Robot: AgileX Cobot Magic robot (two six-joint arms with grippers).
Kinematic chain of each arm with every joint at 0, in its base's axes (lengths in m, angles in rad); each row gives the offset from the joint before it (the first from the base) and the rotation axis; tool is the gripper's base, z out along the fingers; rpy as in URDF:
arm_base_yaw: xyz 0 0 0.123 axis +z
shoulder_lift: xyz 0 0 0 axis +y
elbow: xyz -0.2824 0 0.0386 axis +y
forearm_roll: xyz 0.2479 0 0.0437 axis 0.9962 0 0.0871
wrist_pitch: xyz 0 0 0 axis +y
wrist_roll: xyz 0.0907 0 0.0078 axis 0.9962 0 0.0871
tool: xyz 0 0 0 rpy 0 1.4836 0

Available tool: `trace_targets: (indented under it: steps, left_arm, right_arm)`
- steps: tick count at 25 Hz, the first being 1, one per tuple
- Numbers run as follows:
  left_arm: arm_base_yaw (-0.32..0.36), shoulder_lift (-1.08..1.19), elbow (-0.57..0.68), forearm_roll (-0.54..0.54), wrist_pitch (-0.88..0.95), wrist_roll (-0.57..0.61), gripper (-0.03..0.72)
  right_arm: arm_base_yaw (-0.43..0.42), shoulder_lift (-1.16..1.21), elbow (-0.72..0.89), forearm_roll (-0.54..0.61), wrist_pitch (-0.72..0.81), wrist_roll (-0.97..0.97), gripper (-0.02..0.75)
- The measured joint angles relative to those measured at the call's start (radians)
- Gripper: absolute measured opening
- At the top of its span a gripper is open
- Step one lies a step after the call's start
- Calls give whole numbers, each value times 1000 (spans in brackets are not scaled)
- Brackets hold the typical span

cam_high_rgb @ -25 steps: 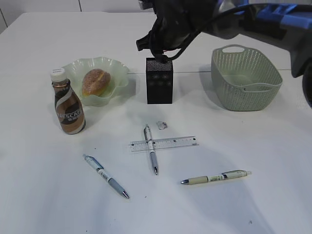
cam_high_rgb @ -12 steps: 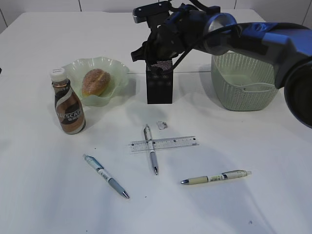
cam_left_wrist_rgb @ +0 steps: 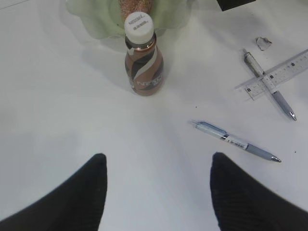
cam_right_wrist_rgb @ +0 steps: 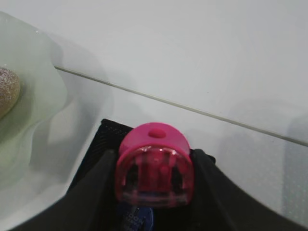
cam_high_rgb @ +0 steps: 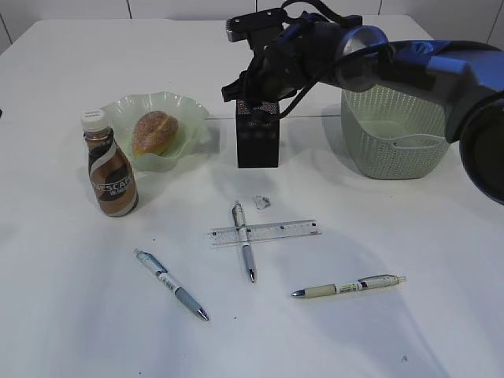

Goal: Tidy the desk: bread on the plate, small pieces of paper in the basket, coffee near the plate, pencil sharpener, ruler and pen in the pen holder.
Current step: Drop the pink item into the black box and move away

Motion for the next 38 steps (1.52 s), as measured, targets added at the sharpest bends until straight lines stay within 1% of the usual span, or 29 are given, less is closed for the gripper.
trace_targets:
  steps: [24,31,32,38]
  left_arm:
    - [0,0,0,1,0,0,474]
    - [0,0,0,1,0,0,474]
    - [0,0,0,1,0,0,474]
    - [0,0,0,1,0,0,474]
  right_arm:
    - [0,0,0,38,-19,0,342]
    - [0,0,0,45,-19,0,374]
    - [0,0,0,51,-19,0,397]
    - [0,0,0,51,-19,0,407]
